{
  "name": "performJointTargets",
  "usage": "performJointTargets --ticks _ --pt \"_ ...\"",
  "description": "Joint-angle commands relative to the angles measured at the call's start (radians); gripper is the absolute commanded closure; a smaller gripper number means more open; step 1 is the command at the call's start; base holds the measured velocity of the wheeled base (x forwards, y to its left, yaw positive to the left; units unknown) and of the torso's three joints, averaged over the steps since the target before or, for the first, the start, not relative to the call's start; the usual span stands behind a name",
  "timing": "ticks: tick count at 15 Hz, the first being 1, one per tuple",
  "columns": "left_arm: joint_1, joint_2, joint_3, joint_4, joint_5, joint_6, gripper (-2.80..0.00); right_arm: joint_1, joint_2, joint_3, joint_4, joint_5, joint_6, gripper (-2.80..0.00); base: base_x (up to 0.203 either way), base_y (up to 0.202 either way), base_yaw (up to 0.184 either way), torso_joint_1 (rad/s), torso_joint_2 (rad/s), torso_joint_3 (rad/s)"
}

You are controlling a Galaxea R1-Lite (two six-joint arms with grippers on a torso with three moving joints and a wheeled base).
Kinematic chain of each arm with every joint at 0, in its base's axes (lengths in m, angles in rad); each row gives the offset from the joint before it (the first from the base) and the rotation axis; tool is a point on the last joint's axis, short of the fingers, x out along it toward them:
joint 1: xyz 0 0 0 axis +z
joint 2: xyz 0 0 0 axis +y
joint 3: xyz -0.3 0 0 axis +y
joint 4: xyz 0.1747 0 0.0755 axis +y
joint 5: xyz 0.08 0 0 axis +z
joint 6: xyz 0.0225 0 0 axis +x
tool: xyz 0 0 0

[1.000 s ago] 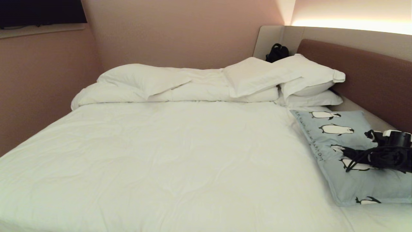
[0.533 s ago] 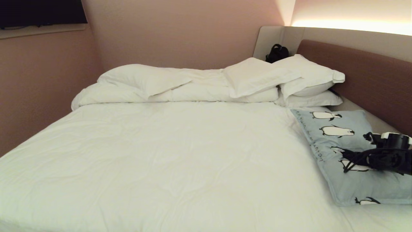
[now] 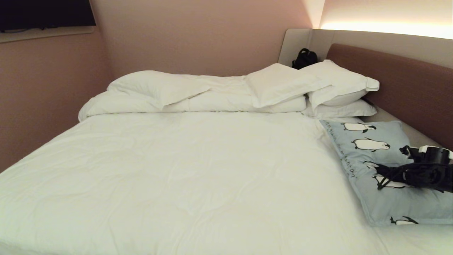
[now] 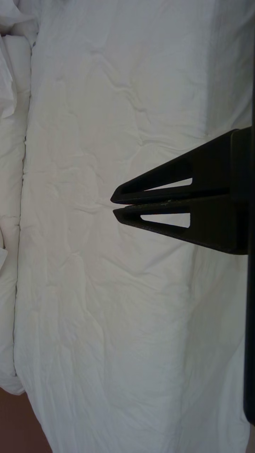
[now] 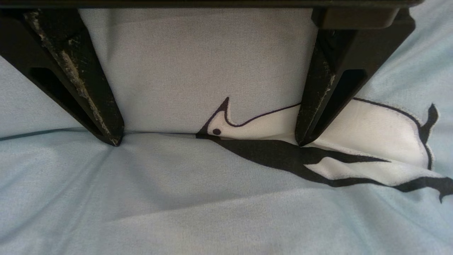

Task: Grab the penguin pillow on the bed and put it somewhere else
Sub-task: Pick up the pillow

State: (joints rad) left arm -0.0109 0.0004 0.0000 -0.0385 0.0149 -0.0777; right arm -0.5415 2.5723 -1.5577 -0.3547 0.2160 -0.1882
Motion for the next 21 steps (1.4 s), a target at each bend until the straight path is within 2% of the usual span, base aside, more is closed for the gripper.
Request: performJointTargets --ticks 1,4,11,14,21 --pt "0.0 0.0 0.0 -0.001 0.0 -0.002 0.0 0.002 -0.009 -0.01 -0.003 0.002 0.033 -2.8 0.0 0.0 0.0 0.0 0.0 0.0" --pt "0.0 0.0 0.0 0.0 0.0 0.0 0.0 0.0 -0.027 -0.028 -0.002 0.002 0.087 -2.8 0.0 0.0 0.0 0.0 0.0 0.0" --pt "0.0 0.0 0.0 -0.001 0.0 -0.001 0.0 0.0 -0.112 -0.01 -0.005 0.007 0.111 -2.8 0.0 0.0 0.0 0.0 0.0 0.0" --pt "0.0 0.0 0.0 0.0 0.0 0.0 0.0 0.0 -0.196 -0.009 -0.005 0.013 0.16 -2.8 0.0 0.0 0.0 0.0 0.0 0.0" --pt "0.0 0.0 0.0 -0.001 0.0 0.0 0.0 0.0 -0.225 -0.027 -0.003 0.019 0.167 -2.8 0.0 0.0 0.0 0.0 0.0 0.0"
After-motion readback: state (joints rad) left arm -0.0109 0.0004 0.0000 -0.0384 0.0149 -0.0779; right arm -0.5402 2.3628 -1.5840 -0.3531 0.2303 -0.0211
